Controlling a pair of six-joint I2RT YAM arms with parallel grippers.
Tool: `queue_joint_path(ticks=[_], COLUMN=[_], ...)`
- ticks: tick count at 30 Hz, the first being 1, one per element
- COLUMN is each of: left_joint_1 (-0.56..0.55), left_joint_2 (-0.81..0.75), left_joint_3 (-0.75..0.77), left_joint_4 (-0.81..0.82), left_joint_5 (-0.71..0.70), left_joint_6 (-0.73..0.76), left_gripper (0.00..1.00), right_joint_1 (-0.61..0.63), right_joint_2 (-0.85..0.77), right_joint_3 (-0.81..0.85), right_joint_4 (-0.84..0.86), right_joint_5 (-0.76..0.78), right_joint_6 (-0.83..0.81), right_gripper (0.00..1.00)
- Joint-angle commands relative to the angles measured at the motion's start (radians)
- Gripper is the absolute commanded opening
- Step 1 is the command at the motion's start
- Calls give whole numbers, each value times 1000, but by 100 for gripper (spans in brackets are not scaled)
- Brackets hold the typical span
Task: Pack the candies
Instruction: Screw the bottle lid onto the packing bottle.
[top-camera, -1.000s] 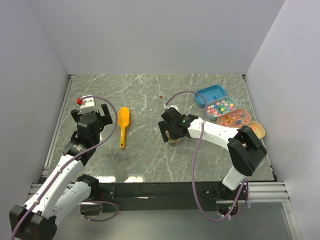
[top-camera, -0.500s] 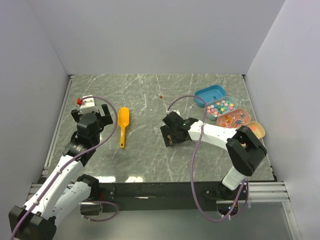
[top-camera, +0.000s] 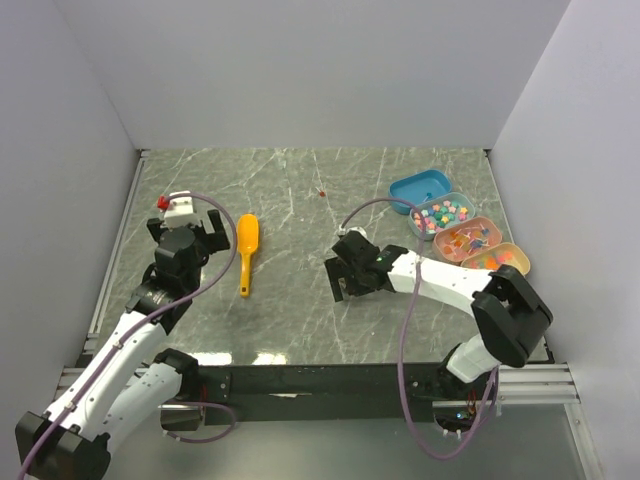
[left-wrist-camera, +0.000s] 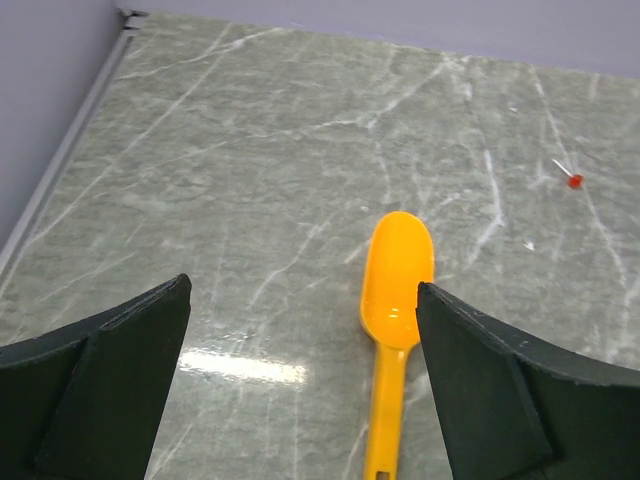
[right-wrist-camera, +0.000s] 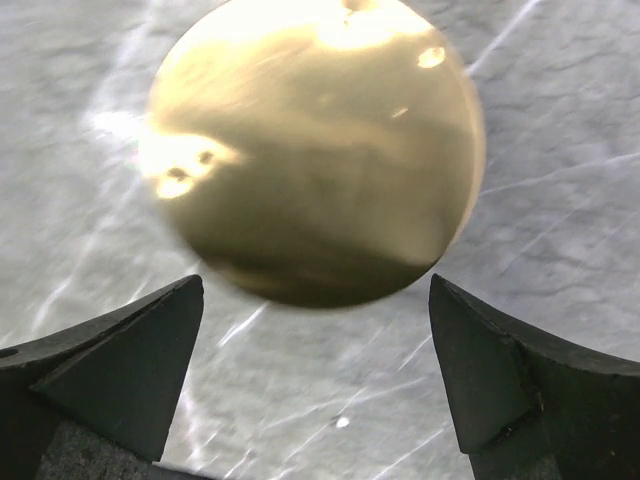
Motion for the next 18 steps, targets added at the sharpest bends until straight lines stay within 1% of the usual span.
queue_joint_path(ticks=[1, 3, 4, 7, 8, 9, 10, 11, 12, 13, 14, 15, 16, 17, 18], left_joint_1=[-16, -19, -19, -20, -20, -22, -28, -58, -84, -113, -179, -215, -248, -320, -359], left_joint_2=[-15, -10, -6, 16, 22, 37, 46, 62, 68, 72, 76, 89, 100, 112, 147], left_joint_3=[-7, -15, -15, -18, -22, -30, -36, -36, -35, -38, -42, -47, -56, -61, -64], left_joint_4=[48, 68, 71, 92, 102, 102, 137, 140, 140, 141, 152, 158, 164, 169, 183], left_joint_5=[94, 168, 230, 350, 439, 470, 496, 516, 507, 509, 463, 411, 389, 363, 319], left_joint_6=[17, 27, 32, 37, 55, 55, 60, 66, 64, 61, 38, 15, -11, -76, -109], left_gripper=[99, 99, 99, 99, 99, 100, 100, 100, 99, 100, 99, 99, 99, 100, 99], right_joint_1=[23, 23, 21, -8, -23, -63, -84, -110, -177, -207, -245, -303, -328, -345, -360], right_joint_2=[-92, -144, -163, -232, -249, -264, -296, -316, -335, -374, -395, -411, -439, -447, -455], right_joint_3=[-10, -14, -13, 9, 21, 24, 21, 9, -3, -19, -49, -60, -65, -62, -56], right_joint_4=[20, 6, -3, -44, -64, -70, -75, -64, -49, -34, 1, 19, 28, 34, 31], right_joint_5=[-46, -60, -59, -74, -88, -101, -120, -170, -195, -224, -256, -301, -318, -327, -345], right_joint_6=[33, 38, 36, 19, 12, 1, -5, -8, -13, -10, -10, -8, -10, -13, -23], right_gripper=[100, 100, 100, 100, 100, 100, 100, 100, 100, 100, 100, 100, 100, 100, 100])
